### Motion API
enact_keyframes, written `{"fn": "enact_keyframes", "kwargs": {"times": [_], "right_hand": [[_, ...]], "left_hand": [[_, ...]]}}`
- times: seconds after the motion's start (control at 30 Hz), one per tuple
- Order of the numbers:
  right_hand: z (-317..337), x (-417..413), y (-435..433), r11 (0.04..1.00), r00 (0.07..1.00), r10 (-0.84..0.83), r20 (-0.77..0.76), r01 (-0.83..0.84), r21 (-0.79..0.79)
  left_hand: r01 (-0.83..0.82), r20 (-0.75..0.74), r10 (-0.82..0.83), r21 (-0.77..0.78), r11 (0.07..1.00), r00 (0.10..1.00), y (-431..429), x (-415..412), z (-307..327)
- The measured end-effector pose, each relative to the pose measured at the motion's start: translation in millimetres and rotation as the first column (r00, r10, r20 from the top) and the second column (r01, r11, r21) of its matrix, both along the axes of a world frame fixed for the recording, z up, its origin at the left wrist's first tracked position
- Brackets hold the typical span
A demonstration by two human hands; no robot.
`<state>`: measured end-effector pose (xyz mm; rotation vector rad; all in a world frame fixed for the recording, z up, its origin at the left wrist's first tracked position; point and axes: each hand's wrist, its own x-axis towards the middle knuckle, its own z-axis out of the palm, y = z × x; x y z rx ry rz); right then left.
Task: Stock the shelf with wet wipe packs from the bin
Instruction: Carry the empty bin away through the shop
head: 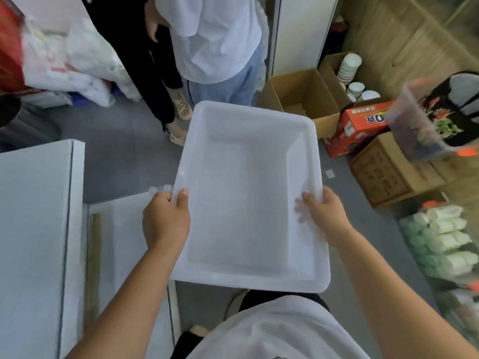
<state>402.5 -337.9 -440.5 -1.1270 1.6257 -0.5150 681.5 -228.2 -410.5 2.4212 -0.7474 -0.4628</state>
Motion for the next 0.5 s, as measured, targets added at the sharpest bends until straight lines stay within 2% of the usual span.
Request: {"fn": "enact_keyframes", "kwargs": {"times": [0.1, 0.23, 0.37, 0.5], "right_hand": [[-2.3, -30.2, -69.9, 0.999, 0.997, 0.044, -0.064, -0.045, -0.021], [11.8, -81.3, -142.7, 0.997, 0.990, 0.023, -0.143, -0.033, -0.066], [13.2, -135.7, -184.4, 0.995, 0.985, -0.074, -0.156, 0.064, -0.070], [15.7, -186.3, -202.0, 0.971, 0.967, -0.235, -0.100, 0.228, -0.078]], "left_hand": [[-0.023, -0.020, 0.023, 0.019, 1.000, 1.000, -62.9, -28.7, -3.3], [-0.014, -0.110, 0.013, -0.004, 1.000, 0.994, -135.5, -74.0, -7.0], [0.064, -0.134, -0.069, -0.038, 0.997, 0.989, -210.0, -116.9, -5.7], [0.243, -0.096, -0.245, -0.034, 0.969, 0.965, -274.6, -155.8, 1.4]]}}
